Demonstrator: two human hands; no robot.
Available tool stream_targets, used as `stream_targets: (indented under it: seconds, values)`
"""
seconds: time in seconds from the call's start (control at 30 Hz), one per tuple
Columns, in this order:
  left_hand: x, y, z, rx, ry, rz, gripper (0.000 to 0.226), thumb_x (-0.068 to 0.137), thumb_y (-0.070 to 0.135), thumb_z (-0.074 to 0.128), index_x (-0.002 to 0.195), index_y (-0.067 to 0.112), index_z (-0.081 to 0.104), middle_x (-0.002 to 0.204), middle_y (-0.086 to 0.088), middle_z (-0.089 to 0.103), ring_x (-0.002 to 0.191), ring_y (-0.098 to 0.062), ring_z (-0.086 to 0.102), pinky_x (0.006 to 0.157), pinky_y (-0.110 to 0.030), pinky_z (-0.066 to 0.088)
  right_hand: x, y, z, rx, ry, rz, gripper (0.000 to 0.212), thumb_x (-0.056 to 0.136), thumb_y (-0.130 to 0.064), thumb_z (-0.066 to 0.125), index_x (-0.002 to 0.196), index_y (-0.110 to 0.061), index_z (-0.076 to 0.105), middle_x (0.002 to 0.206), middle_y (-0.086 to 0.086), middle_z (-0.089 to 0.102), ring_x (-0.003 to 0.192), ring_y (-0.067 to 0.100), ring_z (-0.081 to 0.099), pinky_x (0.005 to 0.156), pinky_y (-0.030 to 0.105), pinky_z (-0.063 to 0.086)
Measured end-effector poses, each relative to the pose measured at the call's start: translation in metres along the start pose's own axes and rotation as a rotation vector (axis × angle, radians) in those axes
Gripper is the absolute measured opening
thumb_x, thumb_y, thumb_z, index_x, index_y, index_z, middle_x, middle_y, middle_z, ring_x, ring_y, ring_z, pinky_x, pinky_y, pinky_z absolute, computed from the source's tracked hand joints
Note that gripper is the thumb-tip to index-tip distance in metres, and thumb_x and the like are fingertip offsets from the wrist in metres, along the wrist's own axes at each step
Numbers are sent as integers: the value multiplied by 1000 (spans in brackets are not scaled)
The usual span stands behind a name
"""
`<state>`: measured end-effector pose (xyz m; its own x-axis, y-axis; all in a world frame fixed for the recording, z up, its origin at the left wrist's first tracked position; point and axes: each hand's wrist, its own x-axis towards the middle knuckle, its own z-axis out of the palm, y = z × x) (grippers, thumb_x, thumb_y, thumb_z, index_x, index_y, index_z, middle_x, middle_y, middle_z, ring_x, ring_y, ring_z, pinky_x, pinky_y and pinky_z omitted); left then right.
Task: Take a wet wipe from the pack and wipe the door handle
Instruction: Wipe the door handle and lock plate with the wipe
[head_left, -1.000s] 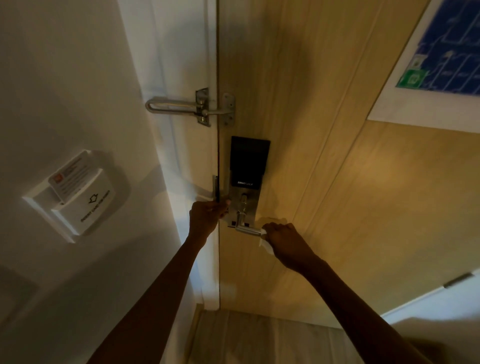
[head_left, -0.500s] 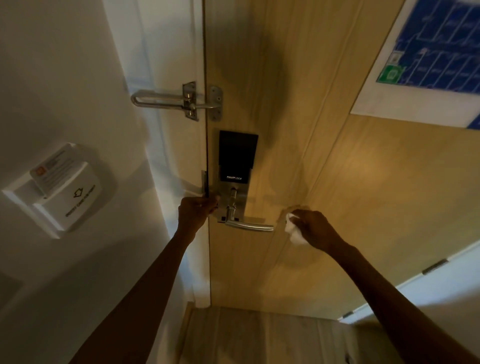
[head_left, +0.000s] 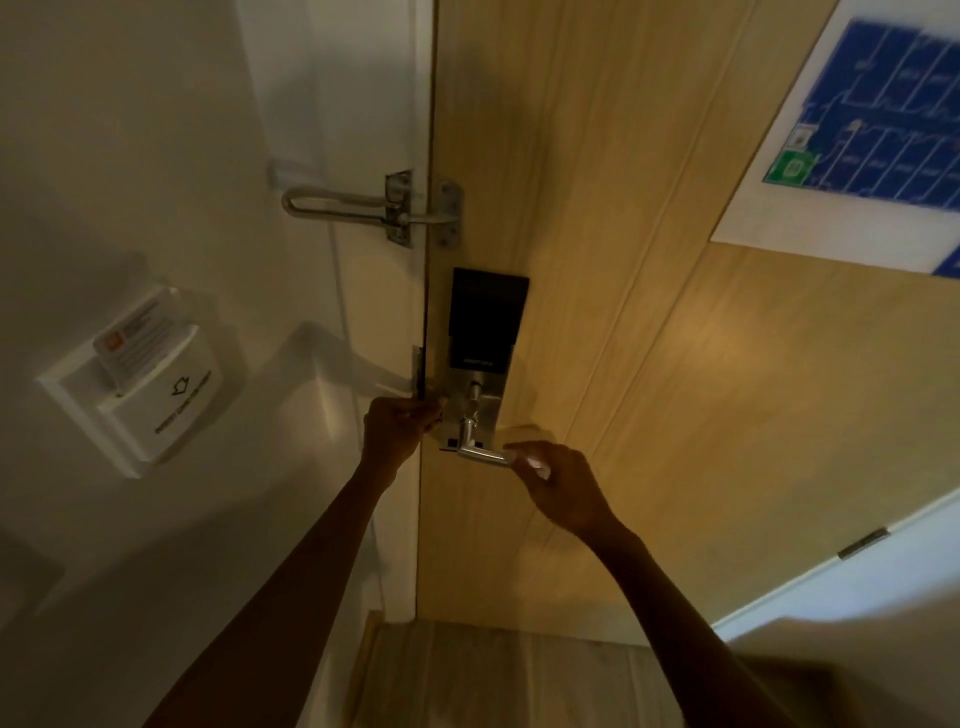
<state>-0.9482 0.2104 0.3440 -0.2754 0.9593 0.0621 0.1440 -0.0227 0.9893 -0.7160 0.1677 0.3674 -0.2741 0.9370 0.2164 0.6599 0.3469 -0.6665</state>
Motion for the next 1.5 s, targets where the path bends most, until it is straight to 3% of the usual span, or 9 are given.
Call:
stream_targets:
  seconds: [0.13, 0.27, 0.43, 0.57, 0.73, 0.9, 1.03, 1.27, 1.5]
  values:
    - [1, -2, -2, 12, -15, 31, 12, 80, 24, 75, 78, 12, 76, 69, -6, 74, 67, -18, 72, 72, -29, 57, 2, 10, -8, 36, 189, 19, 23, 96, -23, 54, 108, -15, 72, 111, 1, 71, 100, 14, 65, 76, 8, 42]
    - [-1, 0, -2, 24, -20, 26, 20, 81, 28, 75, 82, 8, 76, 75, -11, 75, 72, -21, 73, 76, -33, 58, 2, 7, 8, -317, -59, -24, 36, 98, -36, 45, 117, -11, 63, 107, 8, 69, 93, 23, 64, 78, 27, 43]
    - [0, -3, -4, 53, -31, 9, 25, 81, 32, 75, 80, 8, 77, 71, -11, 75, 70, -25, 73, 78, -44, 58, 4, 1, 39, -609, -20, -162, 18, 96, -17, 49, 108, -8, 58, 96, 13, 64, 84, 29, 61, 76, 42, 45]
    - [1, -1, -4, 38, -29, -6, 27, 80, 32, 76, 83, 5, 77, 75, -12, 76, 72, -24, 74, 80, -45, 60, 4, 19, 28, -646, -54, -319, 24, 97, -24, 44, 110, -8, 56, 94, 11, 64, 77, 26, 60, 72, 38, 46]
    - [-1, 2, -4, 42, -35, 13, 30, 82, 34, 74, 81, 4, 76, 72, -12, 75, 65, -18, 72, 72, -34, 58, 5, 35, 7, -757, -55, -344, 17, 94, -22, 54, 104, -9, 56, 87, 10, 65, 77, 27, 60, 83, 42, 44]
    - [0, 4, -4, 42, -22, -17, 22, 82, 33, 75, 77, 12, 77, 70, -7, 75, 62, -11, 71, 68, -25, 57, 13, 6, 42, -672, -37, -351, 16, 91, -14, 59, 105, -8, 55, 87, 12, 65, 73, 30, 60, 78, 42, 46]
    - [1, 4, -4, 57, -51, 1, 24, 82, 31, 74, 79, 7, 76, 64, -3, 72, 56, -4, 67, 62, -17, 50, 4, 31, 4, -726, -44, -374, 19, 87, -18, 66, 102, -10, 58, 83, 9, 66, 70, 26, 62, 80, 42, 47]
    - [4, -3, -5, 26, -31, 1, 23, 80, 29, 77, 85, 7, 77, 79, -13, 76, 74, -22, 75, 80, -48, 60, 11, 8, 26, -690, -21, -401, 14, 82, -12, 70, 92, -10, 60, 77, 8, 63, 66, 24, 59, 73, 36, 48]
    - [3, 5, -2, -36, -44, -54, 22, 81, 19, 75, 93, 1, 75, 87, -13, 76, 80, -22, 76, 85, -46, 59, 9, 32, 4, -673, -116, -361, 14, 90, -21, 61, 101, -11, 58, 82, 7, 66, 70, 23, 61, 76, 37, 46]
